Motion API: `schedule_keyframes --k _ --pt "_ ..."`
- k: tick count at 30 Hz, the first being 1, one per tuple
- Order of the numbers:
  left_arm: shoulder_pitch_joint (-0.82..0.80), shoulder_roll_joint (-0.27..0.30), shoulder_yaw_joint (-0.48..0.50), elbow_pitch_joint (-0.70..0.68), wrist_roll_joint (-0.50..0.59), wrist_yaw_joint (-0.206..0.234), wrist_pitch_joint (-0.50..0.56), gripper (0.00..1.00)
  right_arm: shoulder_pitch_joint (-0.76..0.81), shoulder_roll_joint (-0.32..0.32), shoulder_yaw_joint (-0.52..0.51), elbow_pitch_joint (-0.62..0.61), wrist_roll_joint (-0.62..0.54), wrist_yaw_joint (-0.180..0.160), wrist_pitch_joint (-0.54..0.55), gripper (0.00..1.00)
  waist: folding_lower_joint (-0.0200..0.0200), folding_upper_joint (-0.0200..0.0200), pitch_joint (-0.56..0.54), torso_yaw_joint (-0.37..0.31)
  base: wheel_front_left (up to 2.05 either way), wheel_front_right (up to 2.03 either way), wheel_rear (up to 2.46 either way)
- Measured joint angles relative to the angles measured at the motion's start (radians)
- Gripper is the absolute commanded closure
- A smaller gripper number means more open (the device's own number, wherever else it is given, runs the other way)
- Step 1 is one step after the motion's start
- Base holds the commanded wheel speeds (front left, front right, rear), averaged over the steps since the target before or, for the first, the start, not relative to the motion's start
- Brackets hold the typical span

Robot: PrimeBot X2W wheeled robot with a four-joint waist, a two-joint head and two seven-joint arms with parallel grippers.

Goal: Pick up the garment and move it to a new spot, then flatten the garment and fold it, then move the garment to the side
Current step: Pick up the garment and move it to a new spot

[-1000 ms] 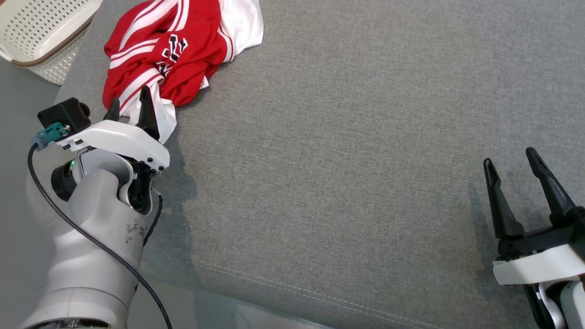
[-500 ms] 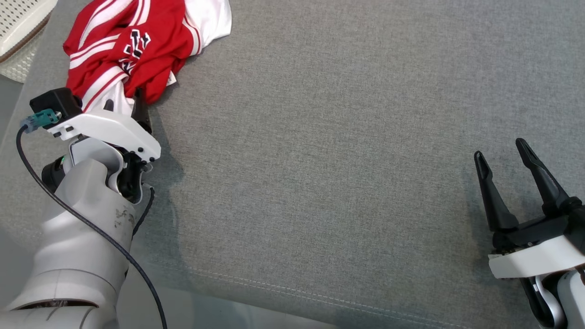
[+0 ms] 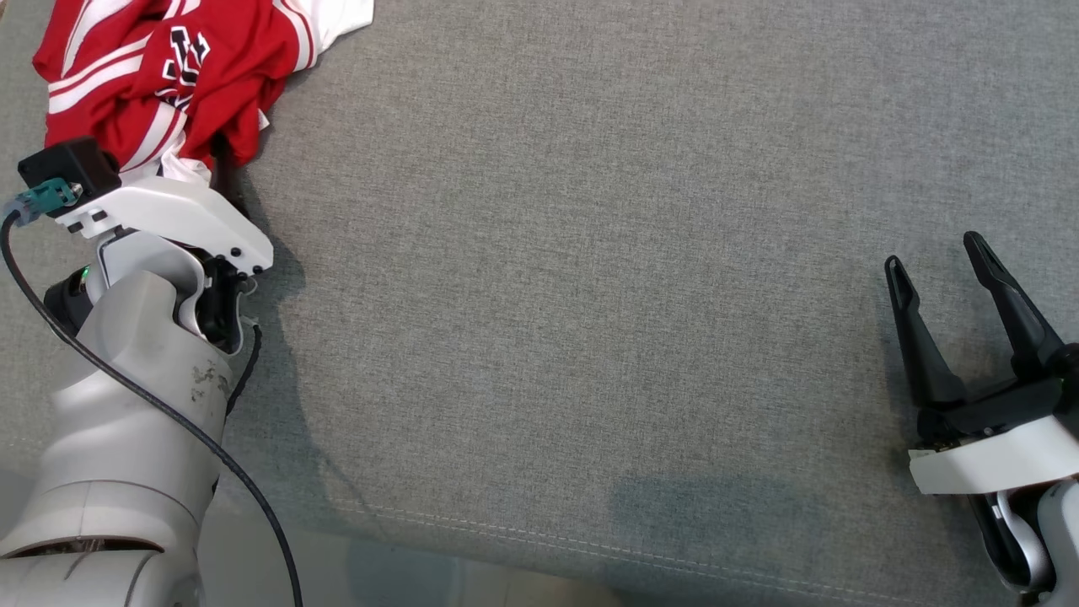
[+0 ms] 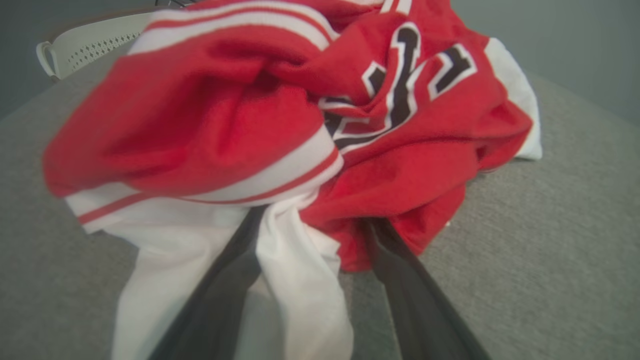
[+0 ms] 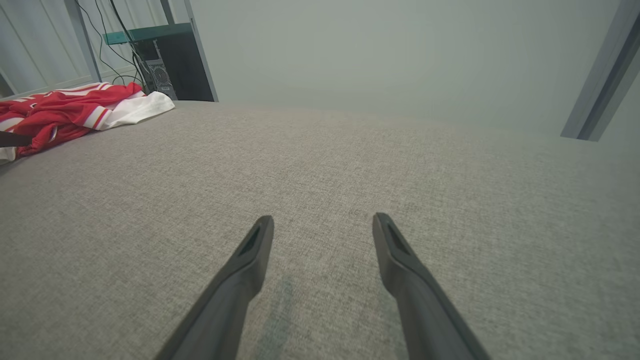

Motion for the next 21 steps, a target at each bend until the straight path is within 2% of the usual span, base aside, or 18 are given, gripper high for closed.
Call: schedule_keyframes --k 8,13,21 --pt "0.004 0.018 -0.004 -0.037 0.004 0.003 -0.053 1.0 -0.017 0.017 0.0 0.008 0.008 0.0 0.0 0.0 0.0 0.0 -0.017 -0.006 0.0 0.0 0.0" --pt "0.058 0.053 0.02 -0.285 0.068 0.016 -0.053 1.0 -0.017 0.044 0.001 0.012 0.017 0.0 0.0 0.0 0.0 0.0 -0.051 -0.008 0.0 0.0 0.0" --pt "0.19 0.039 0.064 -0.625 0.21 0.021 -0.058 1.0 -0.018 0.1 0.009 0.036 0.027 0.0 0.0 0.0 0.0 0.0 -0.122 -0.028 0.0 0.0 0.0"
